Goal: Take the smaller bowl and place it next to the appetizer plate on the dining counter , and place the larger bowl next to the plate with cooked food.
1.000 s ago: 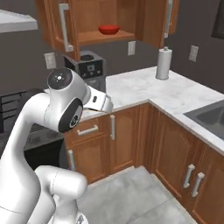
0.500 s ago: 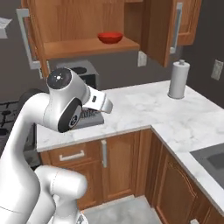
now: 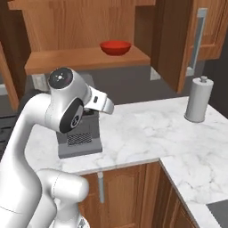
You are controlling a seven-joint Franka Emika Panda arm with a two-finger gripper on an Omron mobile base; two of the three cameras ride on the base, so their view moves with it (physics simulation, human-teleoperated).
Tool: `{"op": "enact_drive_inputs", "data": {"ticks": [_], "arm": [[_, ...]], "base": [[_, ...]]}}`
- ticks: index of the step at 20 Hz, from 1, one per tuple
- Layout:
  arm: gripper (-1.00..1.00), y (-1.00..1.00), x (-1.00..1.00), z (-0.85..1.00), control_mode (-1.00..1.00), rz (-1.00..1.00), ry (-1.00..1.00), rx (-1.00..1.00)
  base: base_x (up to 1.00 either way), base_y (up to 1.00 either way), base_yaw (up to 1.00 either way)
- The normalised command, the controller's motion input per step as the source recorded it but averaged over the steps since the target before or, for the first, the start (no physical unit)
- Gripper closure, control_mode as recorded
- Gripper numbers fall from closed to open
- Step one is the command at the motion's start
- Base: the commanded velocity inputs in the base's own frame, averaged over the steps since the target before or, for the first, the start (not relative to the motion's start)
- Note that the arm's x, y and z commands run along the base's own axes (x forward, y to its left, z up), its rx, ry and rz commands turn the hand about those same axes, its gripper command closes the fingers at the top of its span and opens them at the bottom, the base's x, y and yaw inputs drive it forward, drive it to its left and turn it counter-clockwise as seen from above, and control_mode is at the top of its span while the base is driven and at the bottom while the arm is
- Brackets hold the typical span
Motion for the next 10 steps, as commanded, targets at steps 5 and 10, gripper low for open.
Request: {"op": "enact_drive_inputs", "data": {"ticks": [5, 10], "arm": [[-1.00, 0.00, 0.00, 0.00, 1.00, 0.00, 0.00, 0.00], [-1.00, 0.00, 0.00, 0.00, 1.00, 0.00, 0.00, 0.00]], "base": [[0.68, -0.42, 0.23], [0.73, -0.40, 0.28]]}}
